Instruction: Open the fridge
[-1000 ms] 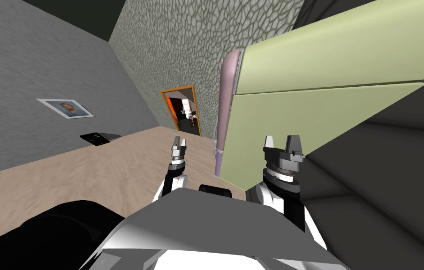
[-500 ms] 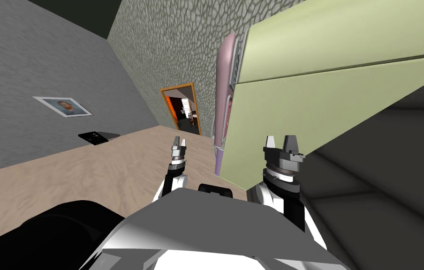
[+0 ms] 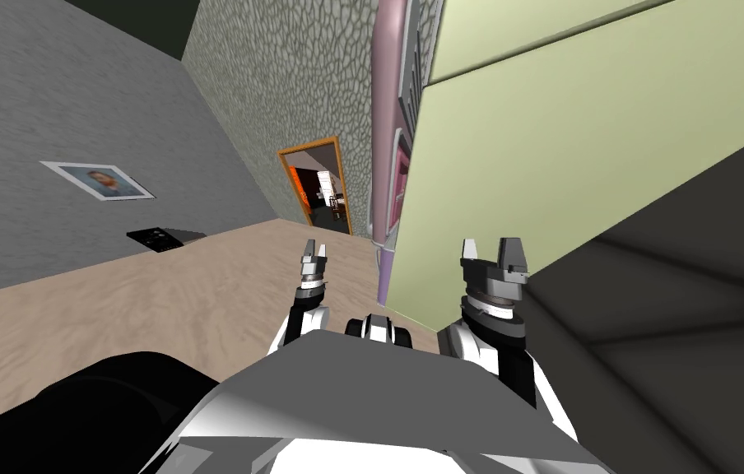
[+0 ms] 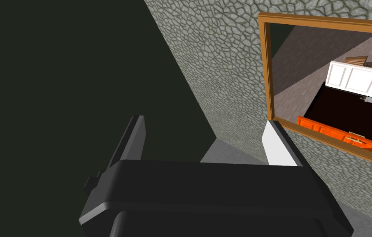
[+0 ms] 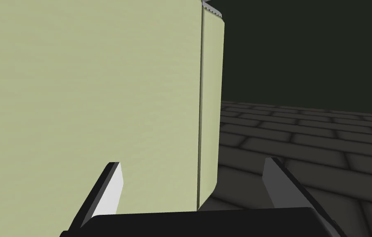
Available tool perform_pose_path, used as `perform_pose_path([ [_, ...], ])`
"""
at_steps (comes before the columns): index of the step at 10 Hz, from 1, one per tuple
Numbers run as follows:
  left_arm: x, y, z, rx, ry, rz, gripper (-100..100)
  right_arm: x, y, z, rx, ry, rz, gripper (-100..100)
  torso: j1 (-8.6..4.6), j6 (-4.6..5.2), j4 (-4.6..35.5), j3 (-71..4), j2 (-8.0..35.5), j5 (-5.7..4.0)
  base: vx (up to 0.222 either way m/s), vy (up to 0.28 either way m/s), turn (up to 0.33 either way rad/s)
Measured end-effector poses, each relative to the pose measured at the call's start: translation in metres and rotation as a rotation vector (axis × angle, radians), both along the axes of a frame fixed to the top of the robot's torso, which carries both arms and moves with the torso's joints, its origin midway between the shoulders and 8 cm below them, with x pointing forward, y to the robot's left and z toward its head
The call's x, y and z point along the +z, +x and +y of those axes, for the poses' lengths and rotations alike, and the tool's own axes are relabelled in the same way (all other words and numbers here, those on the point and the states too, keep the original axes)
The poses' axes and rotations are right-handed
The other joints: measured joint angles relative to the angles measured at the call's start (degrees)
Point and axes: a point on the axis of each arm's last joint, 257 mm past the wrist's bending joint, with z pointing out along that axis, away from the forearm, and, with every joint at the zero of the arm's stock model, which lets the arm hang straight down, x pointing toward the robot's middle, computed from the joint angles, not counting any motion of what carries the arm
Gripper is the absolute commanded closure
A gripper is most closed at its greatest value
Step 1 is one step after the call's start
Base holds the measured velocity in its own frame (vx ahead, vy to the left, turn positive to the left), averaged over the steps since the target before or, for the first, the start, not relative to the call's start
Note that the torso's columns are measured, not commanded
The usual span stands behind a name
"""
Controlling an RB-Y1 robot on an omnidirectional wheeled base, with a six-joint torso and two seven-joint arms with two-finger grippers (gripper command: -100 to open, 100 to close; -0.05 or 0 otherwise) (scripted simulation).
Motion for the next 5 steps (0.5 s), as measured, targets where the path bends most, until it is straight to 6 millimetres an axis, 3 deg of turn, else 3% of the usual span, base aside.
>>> perform_pose_path([
  [5, 0.000, 0.000, 0.000, 0.000, 0.000, 0.000, 0, -0.018, 0.011, 0.014, -0.105, -0.256, 0.053, -100, -0.08, 0.00, 0.8, -1.4, 0.7, -0.02, 0.057, 0.108, -0.086],
])
